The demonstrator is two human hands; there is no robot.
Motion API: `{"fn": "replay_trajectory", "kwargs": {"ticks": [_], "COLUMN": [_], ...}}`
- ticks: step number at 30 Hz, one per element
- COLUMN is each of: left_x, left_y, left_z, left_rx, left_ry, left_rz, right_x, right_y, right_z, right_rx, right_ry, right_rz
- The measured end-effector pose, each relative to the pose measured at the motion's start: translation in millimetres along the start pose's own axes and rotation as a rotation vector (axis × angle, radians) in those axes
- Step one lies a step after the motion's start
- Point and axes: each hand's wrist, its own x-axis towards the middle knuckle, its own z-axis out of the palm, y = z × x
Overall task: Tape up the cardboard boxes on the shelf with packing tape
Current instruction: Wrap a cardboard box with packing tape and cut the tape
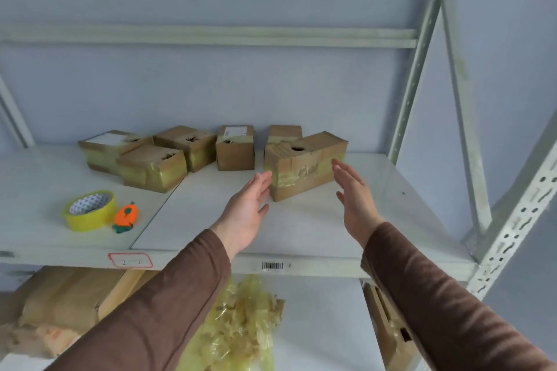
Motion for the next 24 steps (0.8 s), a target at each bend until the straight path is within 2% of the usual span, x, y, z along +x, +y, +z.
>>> {"fn": "replay_trajectory", "kwargs": {"ticks": [7,12,18,24], "left_x": [81,111,126,120], "left_y": [7,6,8,23], "left_z": [11,1,-25,-105], "left_rx": [-0.098,-0.134,-0.095,-0.020], "left_ry": [0.054,0.074,0.123,0.213], "left_rz": [-0.010,-0.059,-0.030,0.011], "right_x": [129,183,182,129], "right_y": [-8,-1,14,27], "right_z": [-16,-18,-2,57], "right_rx": [0.019,-0.002,-0.019,-0.021], "right_ry": [0.128,0.177,0.226,0.228], "right_rz": [0.096,0.184,0.153,0.044]}}
